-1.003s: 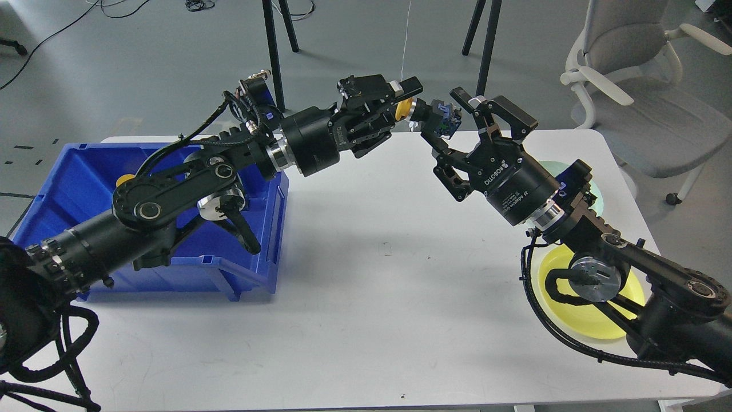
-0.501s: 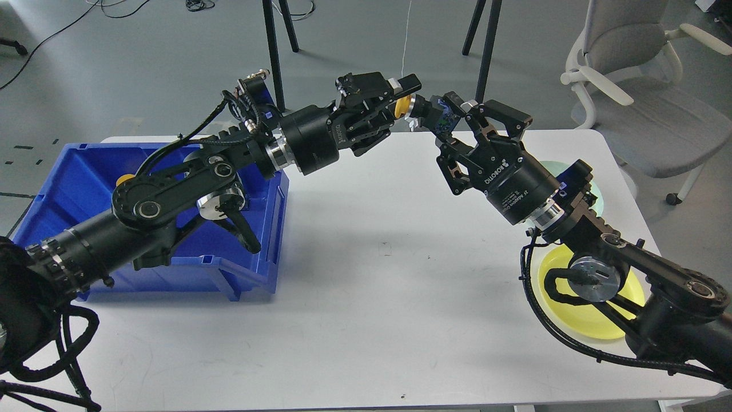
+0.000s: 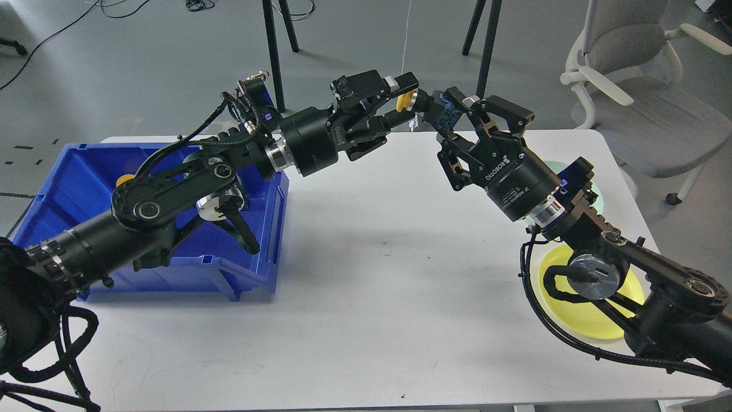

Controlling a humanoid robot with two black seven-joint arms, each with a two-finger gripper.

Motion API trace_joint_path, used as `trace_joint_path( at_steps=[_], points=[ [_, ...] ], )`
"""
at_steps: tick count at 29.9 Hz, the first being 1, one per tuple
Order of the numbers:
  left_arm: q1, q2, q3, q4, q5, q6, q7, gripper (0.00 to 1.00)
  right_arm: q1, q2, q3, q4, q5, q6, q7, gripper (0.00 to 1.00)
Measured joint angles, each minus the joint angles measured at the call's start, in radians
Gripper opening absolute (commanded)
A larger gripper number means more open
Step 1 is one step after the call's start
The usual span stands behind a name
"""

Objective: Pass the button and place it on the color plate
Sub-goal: 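Release the button from the left gripper and carry it toward the yellow plate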

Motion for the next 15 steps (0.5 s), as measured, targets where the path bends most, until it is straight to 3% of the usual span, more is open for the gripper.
trace_joint_path(
  at_steps=[9, 15],
  points=[
    [0.001, -0.001, -0.001, -0.001, -0.021, 0.002, -0.002, 0.9, -0.034, -0.024, 0.023, 0.004, 0.001, 0.004, 0.0, 0.29],
    [0.003, 0.0, -0.001, -0.001, -0.025, 0.003, -0.002, 0.9, -0.191, -0.134, 0.143, 0.026, 0.002, 0.012, 0.0, 0.29]
  ],
)
